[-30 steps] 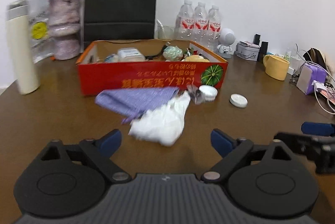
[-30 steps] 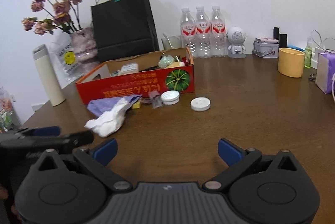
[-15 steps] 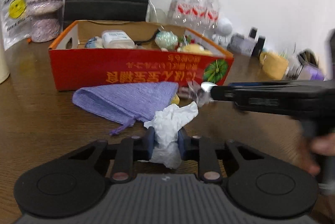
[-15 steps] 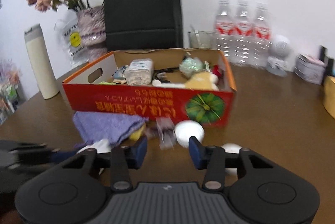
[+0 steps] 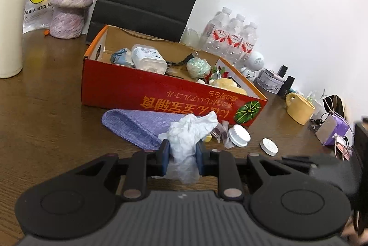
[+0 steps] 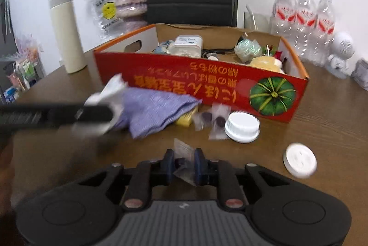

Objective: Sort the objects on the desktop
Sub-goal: 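Carry the tissue and packet up over the box with both grippers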

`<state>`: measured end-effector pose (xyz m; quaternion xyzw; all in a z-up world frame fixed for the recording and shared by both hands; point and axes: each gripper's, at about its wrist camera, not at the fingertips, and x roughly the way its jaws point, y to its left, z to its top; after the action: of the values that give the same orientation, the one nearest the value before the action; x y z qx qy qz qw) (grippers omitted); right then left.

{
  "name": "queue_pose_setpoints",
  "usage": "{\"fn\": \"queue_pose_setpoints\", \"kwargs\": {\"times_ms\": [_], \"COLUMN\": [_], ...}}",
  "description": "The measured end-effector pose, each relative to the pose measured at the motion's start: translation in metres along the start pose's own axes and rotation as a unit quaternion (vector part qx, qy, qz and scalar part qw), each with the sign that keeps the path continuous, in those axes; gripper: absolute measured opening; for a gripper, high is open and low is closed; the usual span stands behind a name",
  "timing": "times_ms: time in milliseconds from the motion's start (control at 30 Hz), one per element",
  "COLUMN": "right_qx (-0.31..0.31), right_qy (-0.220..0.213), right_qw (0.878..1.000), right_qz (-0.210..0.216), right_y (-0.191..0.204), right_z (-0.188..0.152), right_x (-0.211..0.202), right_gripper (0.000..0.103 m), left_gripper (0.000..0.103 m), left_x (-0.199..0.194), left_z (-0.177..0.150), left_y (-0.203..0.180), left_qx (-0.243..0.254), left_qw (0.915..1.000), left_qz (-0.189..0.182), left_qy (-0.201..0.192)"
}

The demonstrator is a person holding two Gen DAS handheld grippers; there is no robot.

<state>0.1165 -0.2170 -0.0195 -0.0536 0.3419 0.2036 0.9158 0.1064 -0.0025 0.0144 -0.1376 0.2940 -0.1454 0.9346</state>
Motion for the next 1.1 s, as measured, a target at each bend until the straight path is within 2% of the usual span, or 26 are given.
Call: {"fn": "queue_pose_setpoints", "kwargs": {"times_ms": [133, 233, 367, 433, 567, 733, 1000, 1100], "right_qx": [0.009, 0.001, 0.014, 0.012, -0.009, -0.017, 0.008, -0.001], "right_qy": [-0.002, -0.009, -0.012, -0.03, -0.087, -0.132, -0.182, -0.181], "right_qw": [1.0, 1.0, 1.0, 0.999, 0.996, 0.989, 0.982, 0.983], "right_qz": [-0.002, -0.003, -0.005, -0.004, -0.028, -0.06, -0.053, -0.046], "right_y": [0.003, 0.009, 0.016, 0.021, 0.039, 0.049, 0.051, 0.055], "right_z": [-0.009, -0.014, -0.012, -0.012, -0.015, -0.02, -0.041, -0.048], "right_x": [-0.012, -0.015, -0.017, -0.027, -0.064, -0.102, -0.162, -0.172], "right_gripper": [0.027, 0.022, 0.021, 0.021, 0.021, 0.021, 0.021, 0.021], "left_gripper": [0.024, 0.024, 0.024, 0.024, 0.024, 0.024, 0.024, 0.024], "left_x": [-0.008, -0.019, -0.039, -0.05, -0.07, -0.099, -0.136, -0.145], "left_z": [-0.002, -0.007, -0.018, -0.024, -0.034, -0.041, -0.059, -0.067], "left_y": [-0.003, -0.007, -0.012, -0.016, -0.028, -0.053, -0.095, -0.102], "left_qx": [0.003, 0.009, 0.016, 0.025, 0.046, 0.082, 0.12, 0.116], "left_qw": [1.0, 0.9999, 0.999, 0.9978, 0.9941, 0.9891, 0.9795, 0.9792], "left_qz": [0.001, 0.008, 0.04, 0.059, 0.095, 0.104, 0.118, 0.119], "left_qy": [-0.001, -0.005, -0.014, -0.02, -0.025, -0.064, -0.111, -0.116]}}
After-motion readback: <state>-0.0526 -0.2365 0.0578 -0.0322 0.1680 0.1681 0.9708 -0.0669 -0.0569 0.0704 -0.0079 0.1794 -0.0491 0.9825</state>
